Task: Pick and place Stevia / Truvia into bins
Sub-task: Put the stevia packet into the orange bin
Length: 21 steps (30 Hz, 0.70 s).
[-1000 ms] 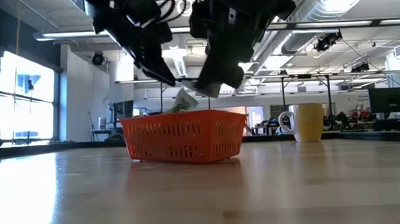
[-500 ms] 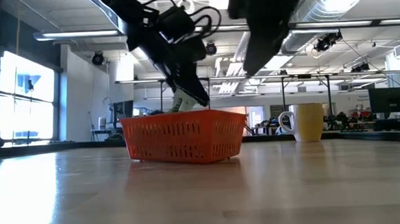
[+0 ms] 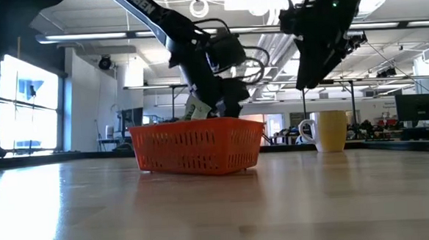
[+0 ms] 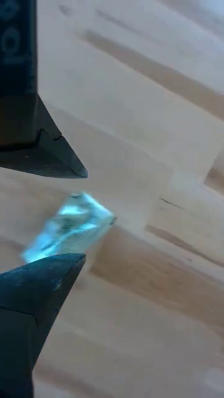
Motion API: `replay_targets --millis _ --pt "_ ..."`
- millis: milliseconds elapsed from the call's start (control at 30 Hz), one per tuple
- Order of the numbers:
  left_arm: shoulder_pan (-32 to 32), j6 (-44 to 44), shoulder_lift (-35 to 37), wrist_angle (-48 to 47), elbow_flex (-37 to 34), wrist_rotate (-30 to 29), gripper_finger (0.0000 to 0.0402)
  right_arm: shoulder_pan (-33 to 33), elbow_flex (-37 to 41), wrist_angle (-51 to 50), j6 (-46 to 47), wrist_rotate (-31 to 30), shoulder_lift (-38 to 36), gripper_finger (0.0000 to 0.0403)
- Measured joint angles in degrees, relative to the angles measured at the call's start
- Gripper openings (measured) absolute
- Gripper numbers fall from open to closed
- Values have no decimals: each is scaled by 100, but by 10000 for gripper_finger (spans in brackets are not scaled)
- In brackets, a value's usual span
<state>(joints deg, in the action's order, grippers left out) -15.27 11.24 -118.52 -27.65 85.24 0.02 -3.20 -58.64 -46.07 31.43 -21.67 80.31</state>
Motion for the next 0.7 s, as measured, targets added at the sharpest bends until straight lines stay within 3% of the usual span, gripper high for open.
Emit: replay_targets --millis 200,300,433,600,700 --pt "102 -5 -319 -77 54 -83 238 -116 265 212 116 5 -7 355" --pt "153 -159 -405 -240 87 -209 218 -155 261 250 68 -86 -8 355" --pt "143 -508 -408 -507 89 -367 152 -172 261 252 54 -140 -8 355" --pt "58 -885 -243 -1041 61 -562 36 -246 261 243 7 -147 -89 353" --pt "-20 -1024 -45 -1599 23 -792 22 -314 259 192 23 -240 -234 345"
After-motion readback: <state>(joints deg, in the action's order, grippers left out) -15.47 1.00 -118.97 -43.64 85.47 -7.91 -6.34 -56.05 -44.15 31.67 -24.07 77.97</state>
